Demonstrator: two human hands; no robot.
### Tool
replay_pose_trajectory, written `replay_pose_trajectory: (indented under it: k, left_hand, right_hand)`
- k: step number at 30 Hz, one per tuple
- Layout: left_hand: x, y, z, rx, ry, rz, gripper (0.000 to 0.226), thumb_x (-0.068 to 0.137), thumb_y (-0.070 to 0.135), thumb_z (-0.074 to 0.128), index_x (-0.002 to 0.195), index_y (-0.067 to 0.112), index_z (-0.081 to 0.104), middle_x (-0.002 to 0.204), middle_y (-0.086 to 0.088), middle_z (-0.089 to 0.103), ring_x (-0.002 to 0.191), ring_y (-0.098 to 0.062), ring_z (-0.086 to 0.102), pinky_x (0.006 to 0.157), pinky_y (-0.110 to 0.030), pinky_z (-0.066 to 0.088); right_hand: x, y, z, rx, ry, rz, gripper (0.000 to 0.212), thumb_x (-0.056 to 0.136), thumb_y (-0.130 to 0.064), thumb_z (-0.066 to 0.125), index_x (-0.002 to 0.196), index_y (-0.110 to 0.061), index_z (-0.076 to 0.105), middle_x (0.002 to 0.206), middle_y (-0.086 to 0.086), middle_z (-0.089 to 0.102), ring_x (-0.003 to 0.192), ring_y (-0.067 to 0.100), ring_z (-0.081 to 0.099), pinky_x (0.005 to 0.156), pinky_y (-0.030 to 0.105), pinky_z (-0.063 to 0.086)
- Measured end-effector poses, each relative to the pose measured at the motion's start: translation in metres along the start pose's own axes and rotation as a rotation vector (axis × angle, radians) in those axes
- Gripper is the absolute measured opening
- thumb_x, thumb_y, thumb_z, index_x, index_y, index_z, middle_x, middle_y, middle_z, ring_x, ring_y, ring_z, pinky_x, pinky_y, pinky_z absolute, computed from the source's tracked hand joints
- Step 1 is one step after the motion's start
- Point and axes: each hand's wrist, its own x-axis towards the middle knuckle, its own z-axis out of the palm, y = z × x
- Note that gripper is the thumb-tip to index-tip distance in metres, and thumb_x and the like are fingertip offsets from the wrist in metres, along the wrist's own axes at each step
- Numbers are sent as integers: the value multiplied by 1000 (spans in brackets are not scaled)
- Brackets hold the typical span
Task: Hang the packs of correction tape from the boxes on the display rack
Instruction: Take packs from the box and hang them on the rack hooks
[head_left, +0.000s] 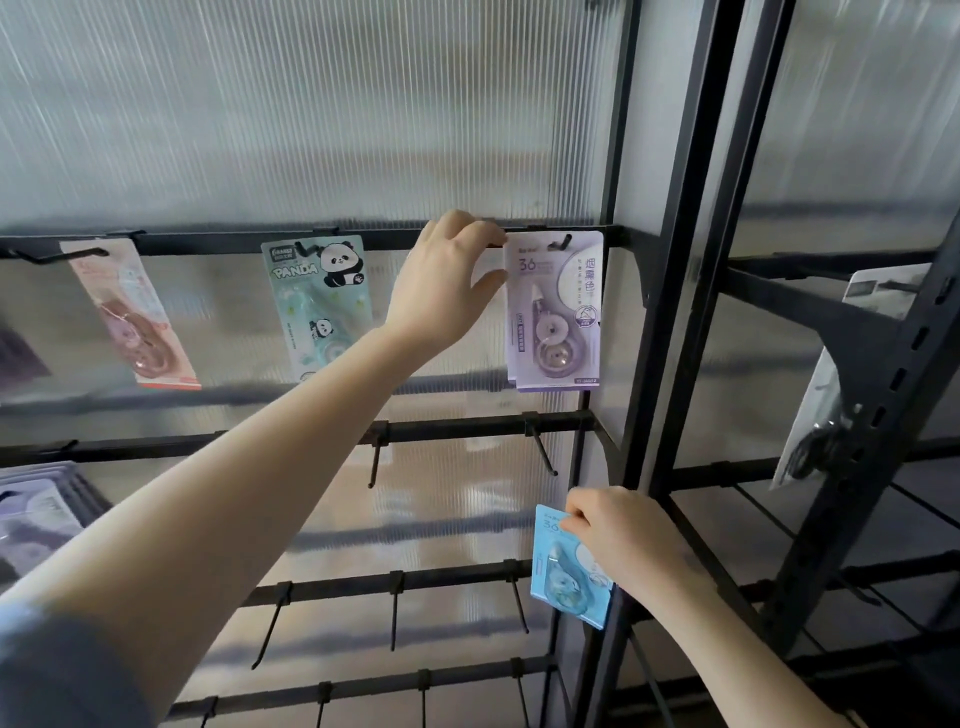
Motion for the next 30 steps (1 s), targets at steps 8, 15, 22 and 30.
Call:
replay_pose_trajectory:
  k: [8, 15, 22, 30]
  left_hand:
    - [-71, -45, -41, 139, -82, -140, 34, 89, 24, 60, 122, 14, 56, 124, -8, 52, 117, -26, 44, 92, -34, 37]
    - [-140, -100, -101, 226, -96, -296, 32, 86, 23, 65, 116, 15, 61, 117, -7, 56, 110, -27, 48, 89, -35, 39]
    - [-240, -172, -178, 282, -51, -475, 31, 81, 19, 70, 111, 14, 64, 114, -8, 59, 108, -28, 51, 89, -39, 42]
    - [-347, -279, -263, 278, -73, -566, 29, 79, 18, 73, 107, 14, 66, 109, -8, 60, 101, -32, 53, 85, -40, 44]
  right_hand:
    - [14, -50, 8, 17, 18, -107, 27, 95, -38, 46, 75, -20, 46, 94, -6, 66, 68, 6, 54, 49, 11, 31]
    - [30, -117, 11, 17, -19, -209, 31, 95, -34, 47, 68, -22, 40, 85, -2, 62, 71, 17, 52, 46, 21, 24]
    - [30, -212, 29, 73, 53, -310, 24, 94, -39, 49, 86, -19, 61, 88, -6, 69, 70, 11, 56, 49, 16, 31]
    - [30, -358, 67, 99, 43, -321, 21, 93, -40, 51, 86, -22, 60, 84, -9, 65, 68, 7, 51, 50, 15, 30]
